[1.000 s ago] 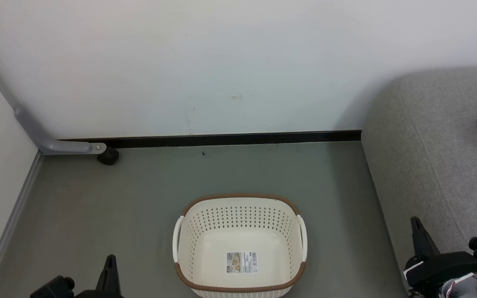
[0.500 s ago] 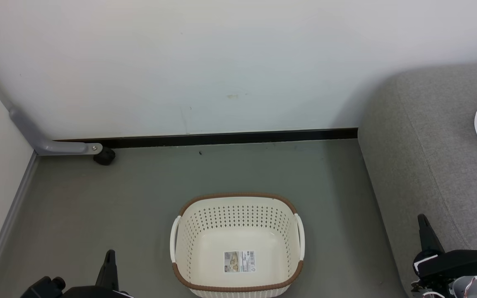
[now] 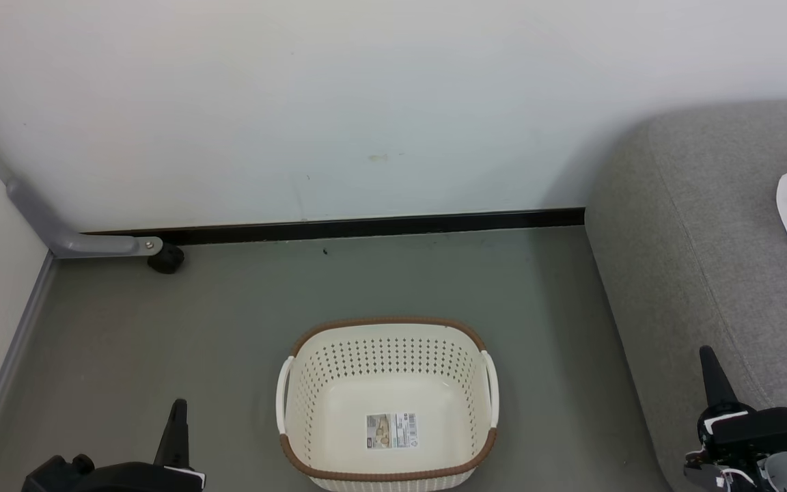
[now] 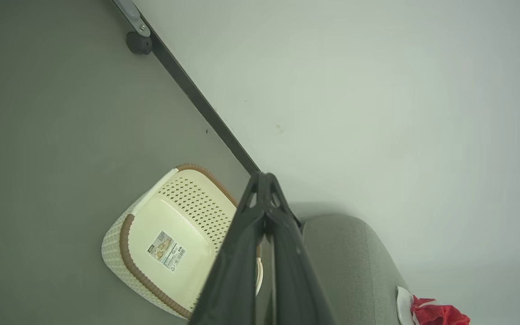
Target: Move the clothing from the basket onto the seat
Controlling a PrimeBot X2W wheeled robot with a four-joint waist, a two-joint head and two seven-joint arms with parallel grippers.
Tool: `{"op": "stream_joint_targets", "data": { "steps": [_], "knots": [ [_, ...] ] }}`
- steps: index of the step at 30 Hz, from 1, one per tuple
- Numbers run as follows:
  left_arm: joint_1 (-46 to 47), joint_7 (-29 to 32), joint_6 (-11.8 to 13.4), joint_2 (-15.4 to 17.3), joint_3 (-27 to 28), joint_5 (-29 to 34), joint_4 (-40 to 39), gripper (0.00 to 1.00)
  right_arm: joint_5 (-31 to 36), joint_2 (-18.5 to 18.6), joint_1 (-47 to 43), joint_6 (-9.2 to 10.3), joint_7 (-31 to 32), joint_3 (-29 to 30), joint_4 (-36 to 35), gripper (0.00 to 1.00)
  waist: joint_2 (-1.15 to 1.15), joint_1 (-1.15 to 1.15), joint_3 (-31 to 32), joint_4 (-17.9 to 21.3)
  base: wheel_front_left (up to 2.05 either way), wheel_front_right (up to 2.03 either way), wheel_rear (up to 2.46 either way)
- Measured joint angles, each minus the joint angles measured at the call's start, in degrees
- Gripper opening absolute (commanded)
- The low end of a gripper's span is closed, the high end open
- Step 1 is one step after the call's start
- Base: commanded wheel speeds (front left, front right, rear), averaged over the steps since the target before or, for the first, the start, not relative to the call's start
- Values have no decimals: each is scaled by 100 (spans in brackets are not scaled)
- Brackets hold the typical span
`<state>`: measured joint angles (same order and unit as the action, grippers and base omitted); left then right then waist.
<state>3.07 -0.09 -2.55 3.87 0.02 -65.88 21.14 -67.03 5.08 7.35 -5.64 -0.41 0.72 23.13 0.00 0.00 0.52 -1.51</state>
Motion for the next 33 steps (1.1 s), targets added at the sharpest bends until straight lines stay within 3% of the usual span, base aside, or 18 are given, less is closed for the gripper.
{"op": "stream_joint_targets", "data": {
  "steps": [33],
  "knots": [
    [116,614,-409,-132,472,-2385,-323,0,-2282,-235,-118,-93,646,670,-514,0,0,0,-58,145,0,0,0]
  ]
}}
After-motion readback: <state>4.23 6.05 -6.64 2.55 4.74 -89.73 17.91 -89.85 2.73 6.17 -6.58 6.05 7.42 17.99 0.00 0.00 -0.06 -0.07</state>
